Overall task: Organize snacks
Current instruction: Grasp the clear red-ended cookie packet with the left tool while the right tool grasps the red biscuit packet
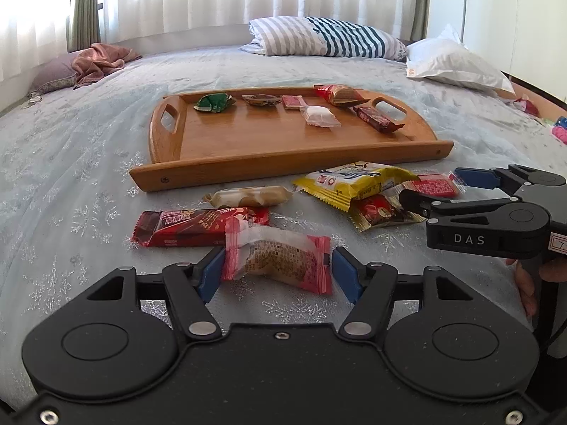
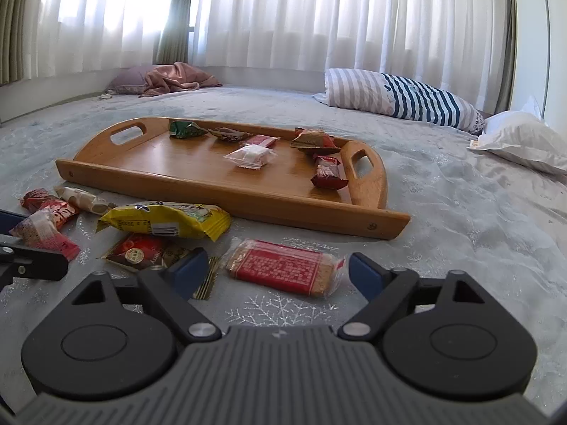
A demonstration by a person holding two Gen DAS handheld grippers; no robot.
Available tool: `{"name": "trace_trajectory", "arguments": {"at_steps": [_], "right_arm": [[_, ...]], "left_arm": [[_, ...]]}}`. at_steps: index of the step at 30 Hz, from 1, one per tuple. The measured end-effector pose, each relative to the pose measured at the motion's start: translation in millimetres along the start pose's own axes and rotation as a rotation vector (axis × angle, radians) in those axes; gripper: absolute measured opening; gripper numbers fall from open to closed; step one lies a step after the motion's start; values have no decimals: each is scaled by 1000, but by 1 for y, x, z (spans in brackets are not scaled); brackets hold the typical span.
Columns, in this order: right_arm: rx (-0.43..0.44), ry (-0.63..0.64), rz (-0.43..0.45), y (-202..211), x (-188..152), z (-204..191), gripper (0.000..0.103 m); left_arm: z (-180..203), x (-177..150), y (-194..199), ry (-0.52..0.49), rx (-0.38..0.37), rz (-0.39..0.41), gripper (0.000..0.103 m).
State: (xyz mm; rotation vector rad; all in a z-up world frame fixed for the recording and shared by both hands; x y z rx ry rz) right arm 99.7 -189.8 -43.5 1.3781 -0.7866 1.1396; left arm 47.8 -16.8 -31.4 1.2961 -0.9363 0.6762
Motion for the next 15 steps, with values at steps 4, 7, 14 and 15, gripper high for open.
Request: {"name": "trace_trajectory", "arguments": {"at_steps": [4,7,14,15], "right_arm": [[4,-3,18,3,0,0,75],[5,-25,25,5,1,3,69],[-19,-52,6,5,3,9,34],[-16,-53,2,6,3,9,33]], "left_arm": [[1,1,0,15,-5,-7,58],[0,3,1,20,-7,-10,56],[-3,11,7,39,-2,12,54],[-3,13,8,42,-2,16,54]]}}
Point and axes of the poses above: each gripper's, at about its wrist camera, not at the fingertips, and y roughly against the way its jaws point, z to its right, x to its top, the point moved 6 cm from there along -y, roughly the way its jaws point, and after that the axes turned 8 degrees about z, right-handed, at the moved point
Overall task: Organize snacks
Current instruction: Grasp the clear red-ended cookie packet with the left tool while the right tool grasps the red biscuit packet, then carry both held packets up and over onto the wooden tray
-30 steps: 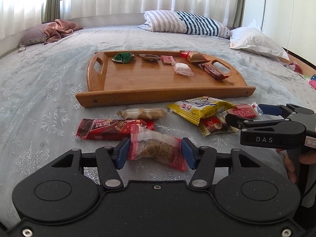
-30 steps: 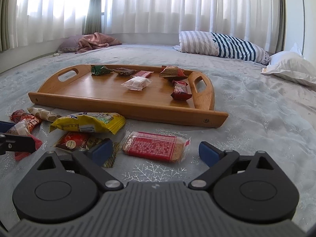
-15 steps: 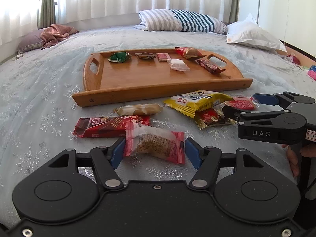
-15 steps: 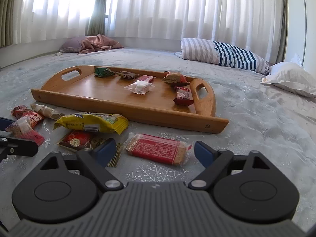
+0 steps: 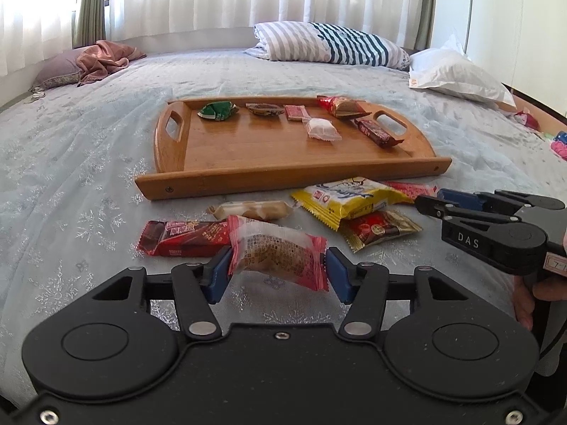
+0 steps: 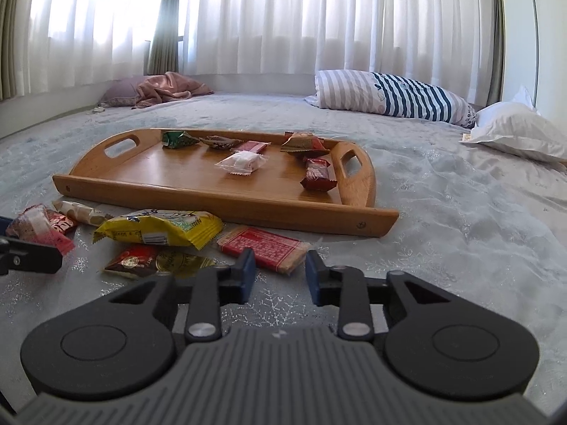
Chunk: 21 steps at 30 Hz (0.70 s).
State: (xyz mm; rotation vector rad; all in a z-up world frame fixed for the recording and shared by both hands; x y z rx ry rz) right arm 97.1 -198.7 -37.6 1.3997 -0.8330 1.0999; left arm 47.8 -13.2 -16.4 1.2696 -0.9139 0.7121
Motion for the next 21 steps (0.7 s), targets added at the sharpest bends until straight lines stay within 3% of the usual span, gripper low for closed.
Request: {"name": "trace_trajectory", "arguments": {"at_steps": [7,9,15,20,21], "right_arm": [[17,-22,25,5,10,4,36],[34,-14,13,2,12,5,56],[127,110,-67,-20,17,4,68],[223,161,-131,-36,18,2,69],[228,163,-137,-36,18,1,59]], "left_arm": [[-2,10,8,5,-6,27,54],[-2,12,9,5,-6,32,54],[-4,17,8,5,0,38,54],[-7,18,7,15,3,41,54],[-7,19,6,16,5,43,54]]}}
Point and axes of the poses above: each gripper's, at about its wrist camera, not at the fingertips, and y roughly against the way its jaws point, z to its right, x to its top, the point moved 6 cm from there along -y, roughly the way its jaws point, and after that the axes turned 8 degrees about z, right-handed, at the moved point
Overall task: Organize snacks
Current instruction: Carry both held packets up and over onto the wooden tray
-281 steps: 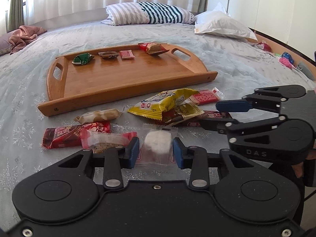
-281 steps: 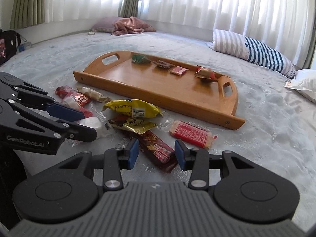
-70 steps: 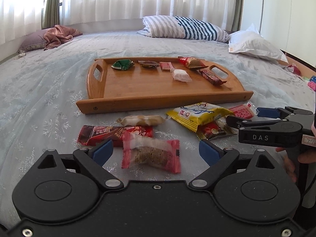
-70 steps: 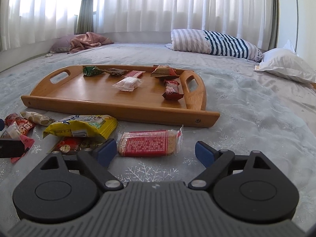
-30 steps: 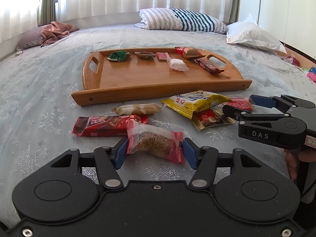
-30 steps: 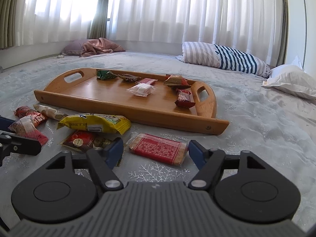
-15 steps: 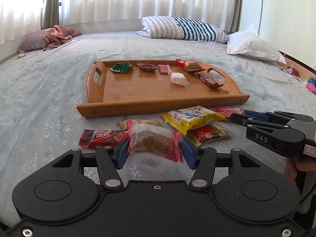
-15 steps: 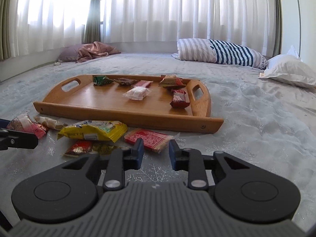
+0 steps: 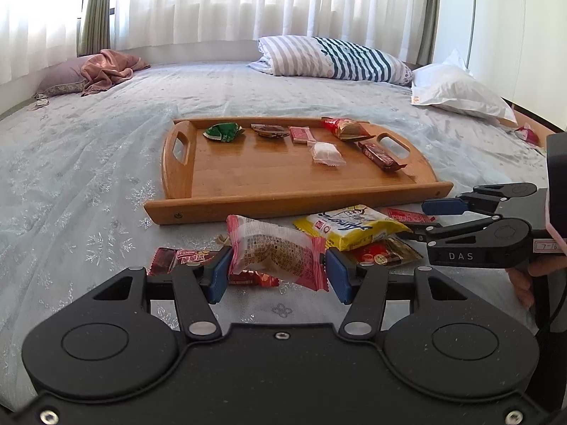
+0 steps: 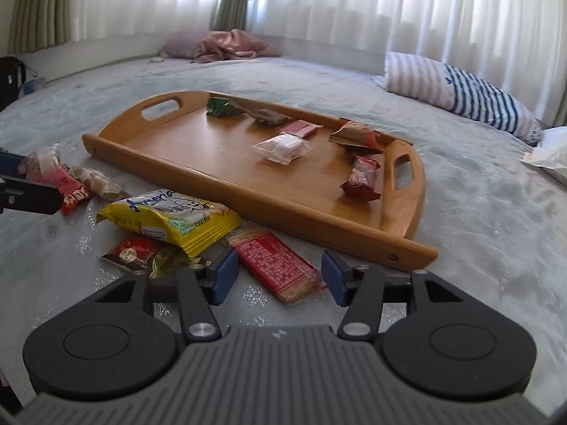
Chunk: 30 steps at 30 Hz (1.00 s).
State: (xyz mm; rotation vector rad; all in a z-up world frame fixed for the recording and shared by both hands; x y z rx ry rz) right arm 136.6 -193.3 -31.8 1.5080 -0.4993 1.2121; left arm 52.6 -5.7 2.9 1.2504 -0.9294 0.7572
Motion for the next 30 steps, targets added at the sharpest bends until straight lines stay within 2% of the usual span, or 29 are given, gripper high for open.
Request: {"name": "trace_trajectory", "arguments": {"at_steps": [3,5,6,8,9,11,13,17,21,27,28,29,30], "right_arm": [[2,-15,-4,5,2,-4,36],[-14,-15,-12,10,1,-9,26],[-2,-30,-19,13,2,-11,25],[68,-53,-25,22,4,-18,29],[79,-45,-15,25,7,-21,42],[63,9,4,27,14,-21,49],[30,54,-14,20,18,-15,51],[51,72,-94,-1,15,-1,54],[93,87,-111,-12,14,1,65],[86,79,-126,-15,12,-2,65],[79,70,-129,-14,12,-2,61],[71,59,-132,-13,12,-2,51],[65,47,-137,-11,11,-3,49]], "left_arm": [[-2,2,-1,2,2,5,54],[-3,4,-2,8,1,6,54],[-4,4,-2,10,1,6,54],[-6,6,-4,9,1,7,54],[-6,7,-4,7,2,8,54],[-6,8,-6,4,2,9,54],[-6,9,-5,3,2,12,54],[-7,10,-4,6,-1,19,54],[-8,10,-4,6,2,15,54],[-11,11,-4,12,7,18,54],[-12,11,-4,13,8,18,54],[-12,11,-4,13,7,17,54],[-12,11,-4,13,7,17,54]]}}
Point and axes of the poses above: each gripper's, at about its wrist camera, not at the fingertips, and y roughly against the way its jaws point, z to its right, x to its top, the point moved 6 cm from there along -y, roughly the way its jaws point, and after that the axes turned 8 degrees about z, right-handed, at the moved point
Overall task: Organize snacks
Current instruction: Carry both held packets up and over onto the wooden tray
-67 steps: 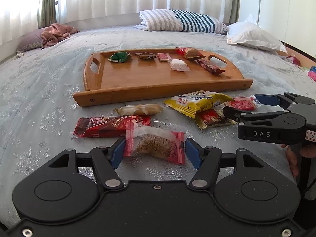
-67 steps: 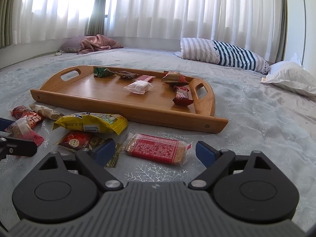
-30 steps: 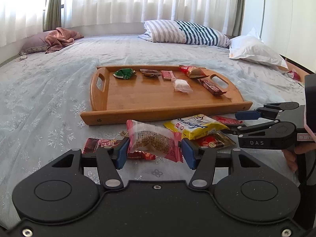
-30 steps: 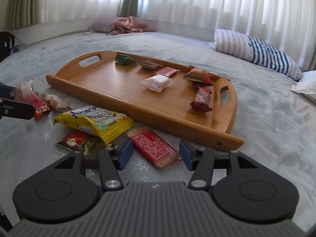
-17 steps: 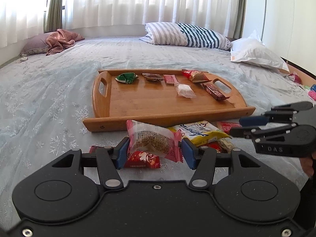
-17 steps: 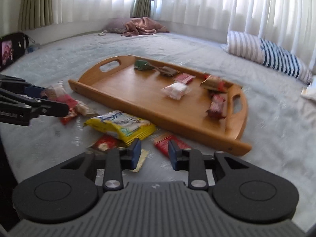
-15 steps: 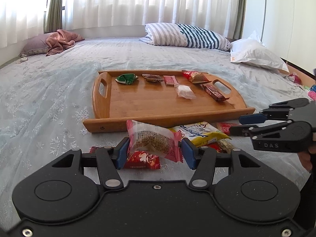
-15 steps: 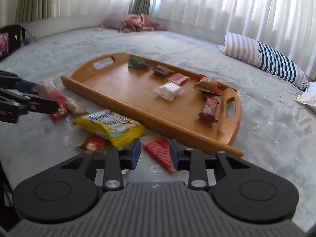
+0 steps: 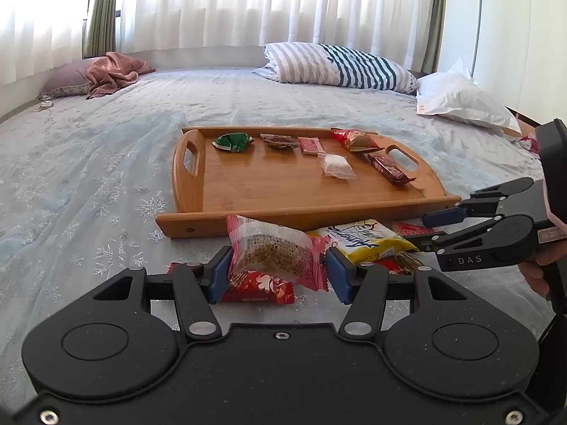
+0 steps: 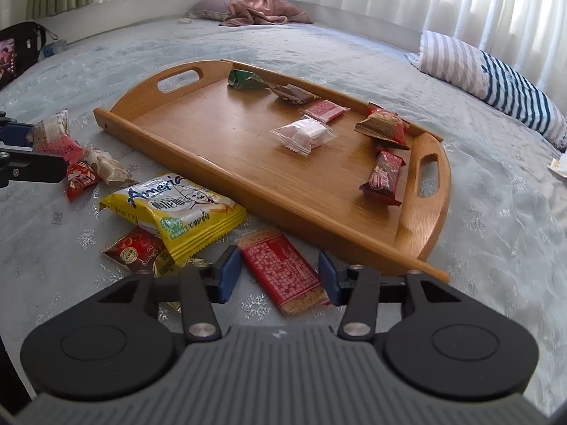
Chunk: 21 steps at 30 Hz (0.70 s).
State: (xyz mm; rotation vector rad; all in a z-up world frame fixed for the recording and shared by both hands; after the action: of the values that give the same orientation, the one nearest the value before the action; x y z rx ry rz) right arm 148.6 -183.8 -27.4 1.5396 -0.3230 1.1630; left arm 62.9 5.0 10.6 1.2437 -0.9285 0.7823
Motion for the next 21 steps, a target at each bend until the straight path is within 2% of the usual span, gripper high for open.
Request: {"name": "trace_trajectory", "arguments": {"at_steps": [2,5,7,8,10,14,17,20,21], "right_arm": [[1,-27,-12,5,-2,-3,44],[34,-53,-36,15,-3,-12,44],[66,-53,-43,22,-2,-19,48],[77,-63,-43,24,-1,-20,58],[85,-88,-38,25,1,-19,58],[33,-131,-48,17,4,-14,58],[54,-174,-59,12,3,-16,58],[10,-158,-55,11,2,-22,58],[-2,-157,-54,11,2,-23,54]], "left_arm": [[0,0,0,0,0,-1,54],[0,-1,0,-2,0,0,54],[0,-1,-1,-2,0,0,54],[0,-1,-1,-1,0,-1,54],[0,-1,-1,0,-1,-1,54],[0,-1,-2,2,-5,2,54],[1,1,-2,5,-5,7,54],[1,3,-3,7,-5,11,54],[1,4,-4,5,-5,13,54]]}}
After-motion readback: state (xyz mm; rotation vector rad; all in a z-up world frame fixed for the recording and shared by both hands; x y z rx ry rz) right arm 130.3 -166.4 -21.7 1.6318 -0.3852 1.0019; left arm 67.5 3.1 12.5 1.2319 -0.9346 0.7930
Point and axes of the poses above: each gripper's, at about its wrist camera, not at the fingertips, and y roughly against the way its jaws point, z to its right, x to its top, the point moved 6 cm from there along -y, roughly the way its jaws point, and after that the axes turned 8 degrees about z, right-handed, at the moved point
